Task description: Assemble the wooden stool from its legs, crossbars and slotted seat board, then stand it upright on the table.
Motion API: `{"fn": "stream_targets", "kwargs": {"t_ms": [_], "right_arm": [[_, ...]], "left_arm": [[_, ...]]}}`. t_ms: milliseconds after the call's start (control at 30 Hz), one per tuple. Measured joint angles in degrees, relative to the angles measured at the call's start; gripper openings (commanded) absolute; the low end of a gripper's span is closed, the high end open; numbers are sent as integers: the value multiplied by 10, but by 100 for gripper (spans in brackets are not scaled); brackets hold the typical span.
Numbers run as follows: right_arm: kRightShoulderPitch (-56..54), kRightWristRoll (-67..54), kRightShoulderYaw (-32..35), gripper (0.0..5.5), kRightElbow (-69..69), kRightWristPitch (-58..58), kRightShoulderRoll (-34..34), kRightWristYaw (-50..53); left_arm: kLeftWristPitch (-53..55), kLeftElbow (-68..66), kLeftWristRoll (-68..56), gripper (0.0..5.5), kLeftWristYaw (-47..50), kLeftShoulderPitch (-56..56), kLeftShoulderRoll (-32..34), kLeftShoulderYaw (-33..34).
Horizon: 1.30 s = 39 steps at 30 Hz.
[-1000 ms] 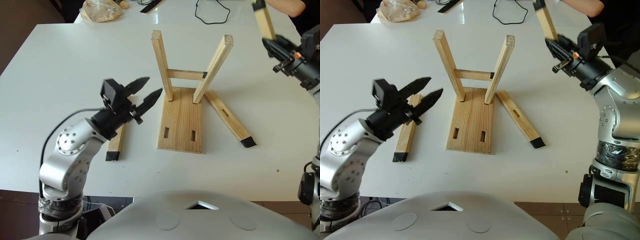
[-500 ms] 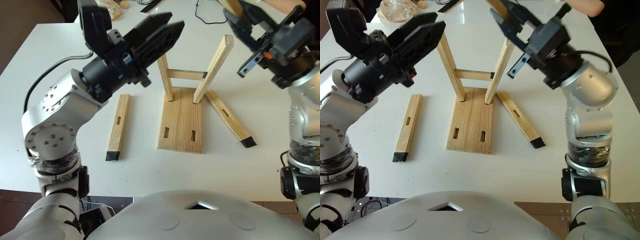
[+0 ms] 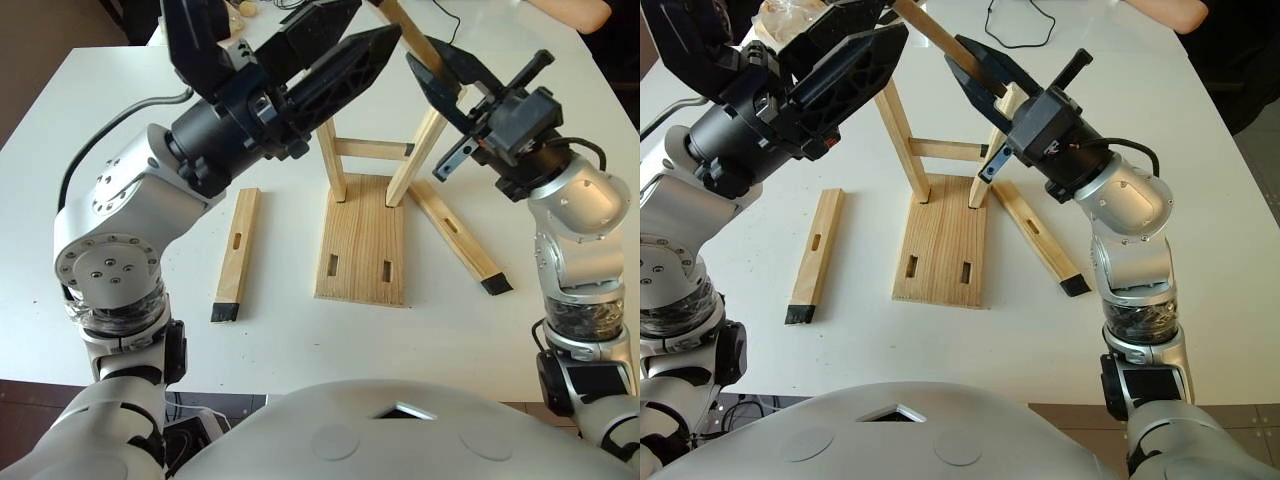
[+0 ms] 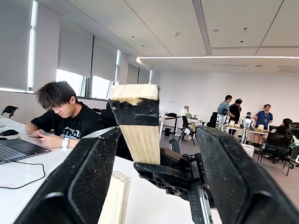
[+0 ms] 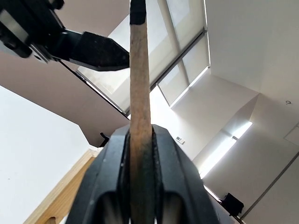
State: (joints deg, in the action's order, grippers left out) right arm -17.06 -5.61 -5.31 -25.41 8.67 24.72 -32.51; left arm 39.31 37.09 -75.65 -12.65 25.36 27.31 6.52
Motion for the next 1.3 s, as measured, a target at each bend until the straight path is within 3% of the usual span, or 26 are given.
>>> {"fn": "stream_targets", "kwargs": {"t_ms": [200,600,1100,1133,1300], "right_arm": [[19,15,-42,41,-10,0,-5,-5],[23,39,-38,41,-9,2,-14,9],[25,113,-34,41,15,85,8,27],[25,113,-34,78,16,86,8,27],[25,113,-34,141,16,87,12,26]], "left_arm": [[2,-16,29,301,-16,-1,3,-17],[2,-18,46,130,-39,-18,14,-17],[2,-12,59,128,-62,-33,21,-19],[2,-11,59,128,-62,-33,21,-19],[4,-9,60,128,-63,-35,21,-25]]}}
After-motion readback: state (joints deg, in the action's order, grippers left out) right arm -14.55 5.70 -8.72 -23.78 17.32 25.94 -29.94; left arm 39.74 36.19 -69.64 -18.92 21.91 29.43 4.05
